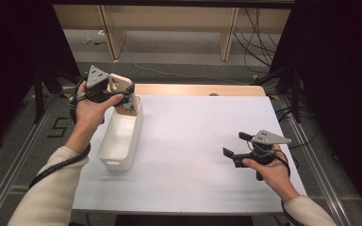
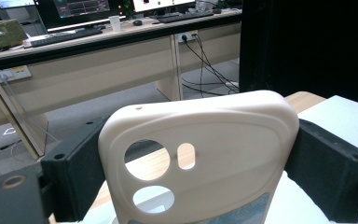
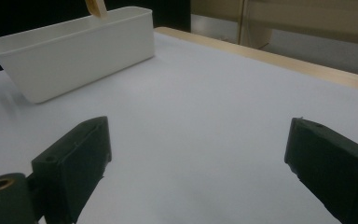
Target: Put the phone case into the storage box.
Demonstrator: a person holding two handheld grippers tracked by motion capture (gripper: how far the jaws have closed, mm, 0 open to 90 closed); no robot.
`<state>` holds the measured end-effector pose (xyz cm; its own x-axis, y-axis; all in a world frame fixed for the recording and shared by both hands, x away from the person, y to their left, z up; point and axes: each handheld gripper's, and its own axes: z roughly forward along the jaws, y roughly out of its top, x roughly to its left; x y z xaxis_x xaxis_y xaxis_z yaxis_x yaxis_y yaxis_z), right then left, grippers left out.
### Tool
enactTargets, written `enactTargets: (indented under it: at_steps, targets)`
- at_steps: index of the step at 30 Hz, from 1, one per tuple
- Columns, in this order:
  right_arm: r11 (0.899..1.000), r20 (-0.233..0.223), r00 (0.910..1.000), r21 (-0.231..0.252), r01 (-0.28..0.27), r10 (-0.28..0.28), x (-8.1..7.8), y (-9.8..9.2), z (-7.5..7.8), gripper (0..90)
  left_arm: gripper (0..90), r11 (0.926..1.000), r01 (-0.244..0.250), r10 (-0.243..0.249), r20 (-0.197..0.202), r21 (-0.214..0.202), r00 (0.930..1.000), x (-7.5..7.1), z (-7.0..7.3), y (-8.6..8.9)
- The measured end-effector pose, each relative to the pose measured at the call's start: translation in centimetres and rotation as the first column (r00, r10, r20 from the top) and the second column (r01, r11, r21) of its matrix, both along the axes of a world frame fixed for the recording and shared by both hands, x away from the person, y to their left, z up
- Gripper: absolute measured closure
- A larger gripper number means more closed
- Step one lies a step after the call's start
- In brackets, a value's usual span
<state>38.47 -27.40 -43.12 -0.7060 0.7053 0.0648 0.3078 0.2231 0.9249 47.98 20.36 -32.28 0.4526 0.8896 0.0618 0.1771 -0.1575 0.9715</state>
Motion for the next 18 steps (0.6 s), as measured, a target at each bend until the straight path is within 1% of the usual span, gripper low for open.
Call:
enactTargets:
  at_steps: [18]
  targets:
    - [1.000,-0.001,1.0000,0.000,0.000,0.000,0.00,0.02,0.02,8.0,10.9,0.9999,-0.006,0.006,-0.010,0.014,0.9999,0.72,-0.38,0.11]
